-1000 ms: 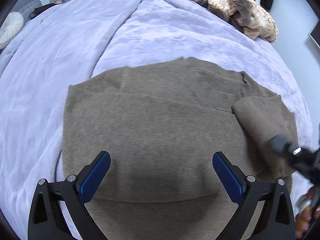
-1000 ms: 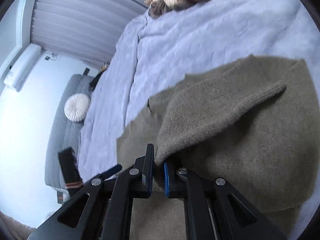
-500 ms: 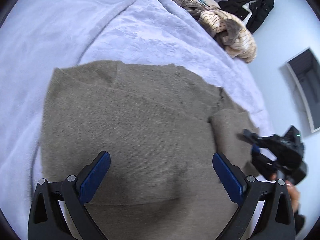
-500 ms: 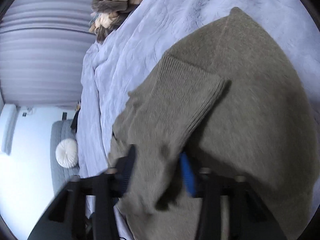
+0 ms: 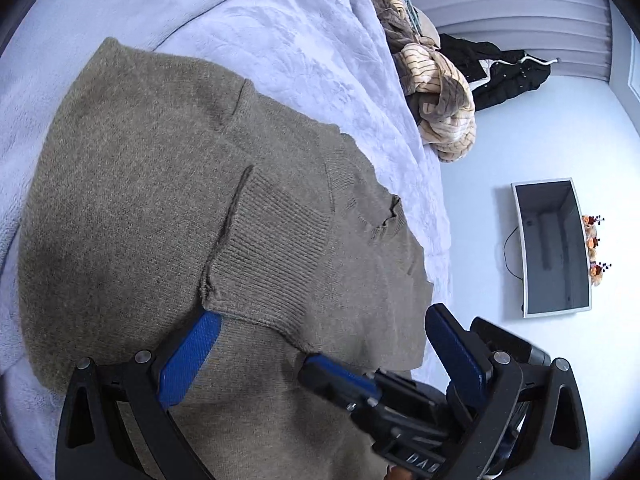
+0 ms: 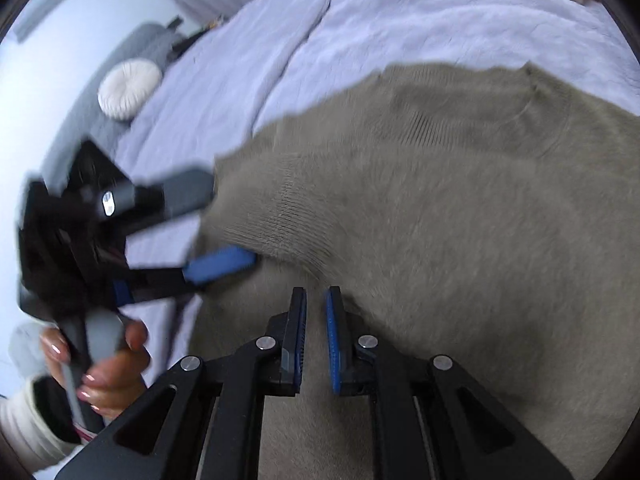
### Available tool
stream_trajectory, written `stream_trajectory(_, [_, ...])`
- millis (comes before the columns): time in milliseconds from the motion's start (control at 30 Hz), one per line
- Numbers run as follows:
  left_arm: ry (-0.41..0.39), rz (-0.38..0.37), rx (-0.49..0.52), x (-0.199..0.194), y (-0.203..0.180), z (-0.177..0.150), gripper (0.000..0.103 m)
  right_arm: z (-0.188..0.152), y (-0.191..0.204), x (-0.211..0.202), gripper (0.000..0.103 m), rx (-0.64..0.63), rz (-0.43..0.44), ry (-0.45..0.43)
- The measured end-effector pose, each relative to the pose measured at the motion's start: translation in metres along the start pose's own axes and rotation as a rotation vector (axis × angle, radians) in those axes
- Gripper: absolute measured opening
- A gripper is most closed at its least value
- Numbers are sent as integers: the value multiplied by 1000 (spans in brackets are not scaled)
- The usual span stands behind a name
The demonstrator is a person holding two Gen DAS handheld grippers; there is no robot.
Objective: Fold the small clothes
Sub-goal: 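Fold the held sleeve across the sweater toward the left tool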
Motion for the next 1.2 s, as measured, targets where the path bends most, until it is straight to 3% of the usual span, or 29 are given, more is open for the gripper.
stream_trajectory(67, [2, 17, 3, 3, 1, 0, 102, -6, -5, 0, 15, 19, -4, 18])
stream_trajectory(133, [5, 37, 8, 4, 3, 0, 102, -16, -18, -10, 34, 64, 4, 7])
stream_trajectory(167, [9, 52, 12, 6, 2, 0, 102, -20, -28, -19, 53, 104, 8, -4])
stream_trajectory(200, [13, 62, 15, 7, 3, 1, 102, -24, -38, -26, 60, 141, 9, -14])
stream_trajectory(333, [20, 134, 44, 6, 0, 5, 102, -55, -96, -62, 60, 384, 14, -61])
stream_trajectory(467, [-33, 249, 123, -10, 2, 11, 102, -88, -161, -98, 60, 653, 67, -161])
stream_trajectory(567, [4, 272, 118, 0, 8, 13, 102, -102, -188, -106, 60, 754, 109, -227])
stream_trajectory(633, [20, 288, 168, 11, 1, 14, 99, -104, -200, -111, 60, 811, 156, -271])
stream_trajectory(700, [35, 302, 196, 19, -5, 14, 78, -102, -208, -109, 60, 853, 177, -306])
stream_trajectory(733, [46, 310, 197, 22, -5, 13, 56, -101, -210, -109, 60, 869, 183, -318])
stream_trajectory(767, [61, 298, 189, 25, -5, 13, 21, -101, -213, -110, 60, 886, 190, -328])
stream_trajectory(800, [87, 276, 173, 27, -4, 12, 6, -98, -214, -110, 60, 902, 194, -335])
stream_trajectory(833, [94, 269, 157, 26, -2, 12, 7, -95, -214, -110, 60, 912, 193, -340])
stream_trajectory(867, [82, 266, 163, 22, -4, 12, 7, -91, -215, -107, 59, 917, 187, -343])
stream_trajectory(967, [35, 214, 199, 0, -20, 10, 7, -91, -222, -124, 7, 874, 116, -325])
stream_trajectory(1100, [31, 212, 215, -18, -15, -1, 7, -90, -221, -141, 7, 787, 87, -335])
stream_trajectory(1200, [80, 298, 216, -6, 12, -16, 7, -101, -229, -134, 7, 766, 40, -294])
Point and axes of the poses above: each gripper's, at about its wrist camera, not at the fingertips, and x roughly the way its jaws point, y to its left, z to its top, the point moved 6 cm from there along x, roughly the way its jaws point, and after that the axes turned 3 degrees about -z, right-handed, at the moved point
